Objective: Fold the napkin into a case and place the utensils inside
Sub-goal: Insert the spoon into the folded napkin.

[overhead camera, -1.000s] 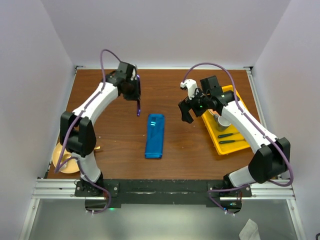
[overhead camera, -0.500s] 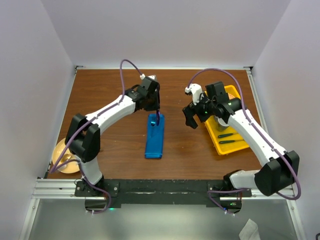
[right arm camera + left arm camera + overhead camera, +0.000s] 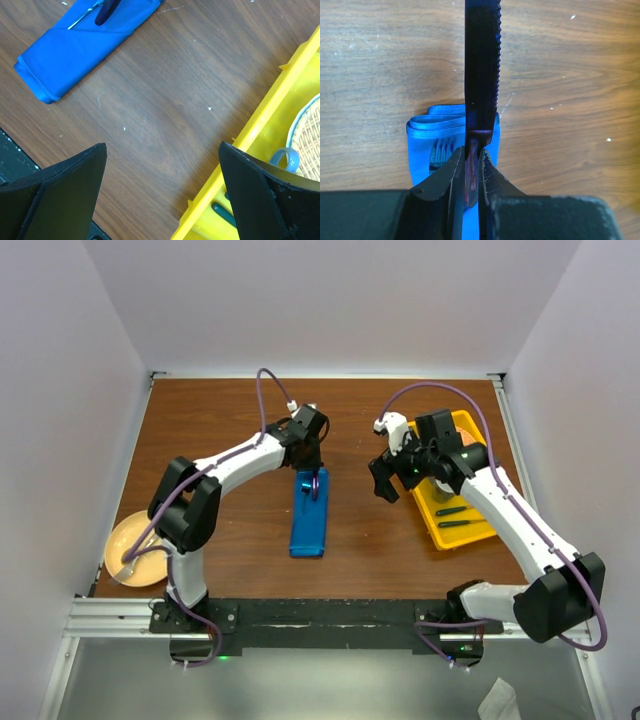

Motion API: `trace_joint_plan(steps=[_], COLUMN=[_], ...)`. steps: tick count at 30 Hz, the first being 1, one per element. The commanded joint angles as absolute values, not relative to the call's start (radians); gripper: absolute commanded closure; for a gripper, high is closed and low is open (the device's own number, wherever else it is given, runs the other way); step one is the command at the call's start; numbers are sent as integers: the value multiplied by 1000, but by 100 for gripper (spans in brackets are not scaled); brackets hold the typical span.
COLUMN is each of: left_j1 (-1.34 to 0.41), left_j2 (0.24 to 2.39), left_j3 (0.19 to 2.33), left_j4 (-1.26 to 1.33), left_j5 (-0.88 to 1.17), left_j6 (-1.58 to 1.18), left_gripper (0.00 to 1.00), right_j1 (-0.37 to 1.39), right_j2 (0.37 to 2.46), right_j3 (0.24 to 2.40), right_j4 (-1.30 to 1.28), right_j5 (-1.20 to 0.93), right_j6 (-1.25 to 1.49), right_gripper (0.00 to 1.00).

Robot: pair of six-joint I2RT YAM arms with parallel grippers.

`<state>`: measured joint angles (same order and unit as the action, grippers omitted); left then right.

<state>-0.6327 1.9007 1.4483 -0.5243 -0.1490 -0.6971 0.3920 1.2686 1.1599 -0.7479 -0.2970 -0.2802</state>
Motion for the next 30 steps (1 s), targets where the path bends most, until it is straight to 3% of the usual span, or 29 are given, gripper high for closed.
trace_joint_plan(steps=[1, 30], left_j1=[-649, -707], left_j2=[1917, 1875], left_j3=[1485, 1393], left_j4=[-494, -564], left_j5=[-192, -167], left_j6=[-712, -769], left_gripper=[100, 100], right_j1=[388, 387], right_j2=[1232, 1201], right_j3=[1147, 1111], right_j4=[-742, -732], right_j5=[-282, -287], right_j6=[-282, -290], right_gripper=[2, 2])
